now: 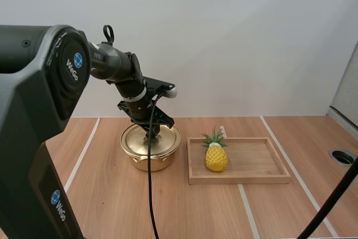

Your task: Open the pot, put the grape inside, and close it

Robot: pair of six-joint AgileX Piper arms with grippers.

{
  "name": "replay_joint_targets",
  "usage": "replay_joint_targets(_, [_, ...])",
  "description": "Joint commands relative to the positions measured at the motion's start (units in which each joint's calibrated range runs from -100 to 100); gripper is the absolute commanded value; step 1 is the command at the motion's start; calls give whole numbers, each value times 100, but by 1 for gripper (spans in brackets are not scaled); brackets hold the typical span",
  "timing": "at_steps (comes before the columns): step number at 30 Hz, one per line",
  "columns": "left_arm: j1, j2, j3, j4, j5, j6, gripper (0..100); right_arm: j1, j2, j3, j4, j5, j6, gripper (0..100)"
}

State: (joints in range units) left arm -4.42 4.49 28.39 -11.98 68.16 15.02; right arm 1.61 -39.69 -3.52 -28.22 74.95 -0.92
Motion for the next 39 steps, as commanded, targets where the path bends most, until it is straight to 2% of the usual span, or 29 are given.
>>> replay_joint_targets(1, [-10,142,162,317,130,1,0,-25,-108,-36,-34,39,47,0])
replay_joint_targets(10, [-10,142,162,274,244,-96,0,-25,-108,-36,-34,39,47,0])
replay_joint_targets(12, [-10,142,162,274,266,-220,5,-25,-108,-36,-34,39,47,0])
replay_joint_targets(14, [-10,142,162,274,355,-220,16,-25,-108,-36,-34,39,47,0])
replay_joint_targets(17, [-10,142,162,274,417,-220,43,-25,-108,-36,-34,39,47,0])
replay_joint_targets(19, [-10,142,135,274,522,-220,67,-25,-108,-36,-34,39,47,0])
replay_joint_targets(20, [-10,130,135,274,563,-194,84,-25,-108,-36,-34,39,47,0])
replay_joint_targets(21, [-10,120,135,274,602,-130,97,-25,-108,-36,-34,39,47,0])
replay_joint_targets(22, [-10,106,135,274,662,-68,100,-25,-108,-36,-34,39,47,0])
replay_joint_targets(31, [-10,-335,107,238,65,0,100,-25,-108,-36,15,36,47,0])
replay_joint_targets(39, [-10,-689,-466,249,275,-306,100,-25,-108,-36,137,36,47,0])
